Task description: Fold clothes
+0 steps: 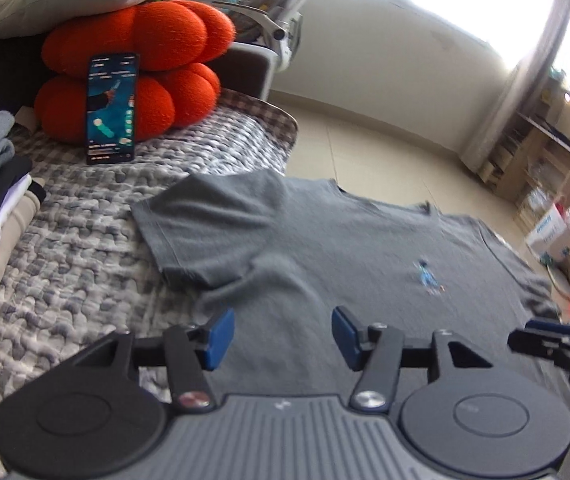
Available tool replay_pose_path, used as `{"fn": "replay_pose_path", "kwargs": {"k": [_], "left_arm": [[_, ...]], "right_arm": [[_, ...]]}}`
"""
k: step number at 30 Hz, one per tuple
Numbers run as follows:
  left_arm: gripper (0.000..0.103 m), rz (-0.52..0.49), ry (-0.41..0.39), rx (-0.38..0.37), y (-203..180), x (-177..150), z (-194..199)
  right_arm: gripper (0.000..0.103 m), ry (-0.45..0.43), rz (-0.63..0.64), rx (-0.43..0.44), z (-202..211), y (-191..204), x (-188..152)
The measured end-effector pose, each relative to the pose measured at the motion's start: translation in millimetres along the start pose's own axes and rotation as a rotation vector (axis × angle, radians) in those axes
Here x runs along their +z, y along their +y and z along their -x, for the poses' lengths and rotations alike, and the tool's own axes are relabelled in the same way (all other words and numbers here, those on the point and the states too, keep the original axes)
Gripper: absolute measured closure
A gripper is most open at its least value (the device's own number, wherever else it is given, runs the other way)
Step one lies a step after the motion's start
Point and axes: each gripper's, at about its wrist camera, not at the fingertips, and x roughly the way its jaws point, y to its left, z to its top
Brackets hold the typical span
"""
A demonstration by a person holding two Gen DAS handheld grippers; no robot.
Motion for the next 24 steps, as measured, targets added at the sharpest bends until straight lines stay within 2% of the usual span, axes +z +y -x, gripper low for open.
{"fn": "replay_pose_path", "kwargs": {"k": [3,10,11,13,15,19,21,24], "left_arm": [[0.042,-0.040,0.052,0.016,-10,-5,4],[0.040,0.034,0.106,0.012,-28,-3,9],[0.038,0.034,0.094,0.001,-34,-5,8],[0.026,0.032,0.071,-0.021,-48,-7,5],[0.021,0.031,0.049,-0.044,-61,-10,1],[0.021,0.020,-0.041,-0.123,-83,-22,-10],[0.021,-0.038,-0.065,-0.104,-98,-24,-16],[0.020,-0.081,-0.144,-0.119,-110,-24,-16]], "right_arm": [[0.036,0.003,-0.039,-0.019,14,-13,-6],[0.034,-0.046,-0.124,-0.118,36,-58,-18],[0.034,-0.053,-0.141,-0.130,37,-67,-20],[0.034,-0.059,-0.180,-0.150,39,-85,-22],[0.034,-0.066,-0.225,-0.159,40,-103,-23],[0.034,-0.120,-0.340,-0.158,44,-144,-21],[0.034,-0.156,-0.407,-0.162,46,-166,-19],[0.034,-0.210,-0.568,-0.141,45,-207,-22]]}}
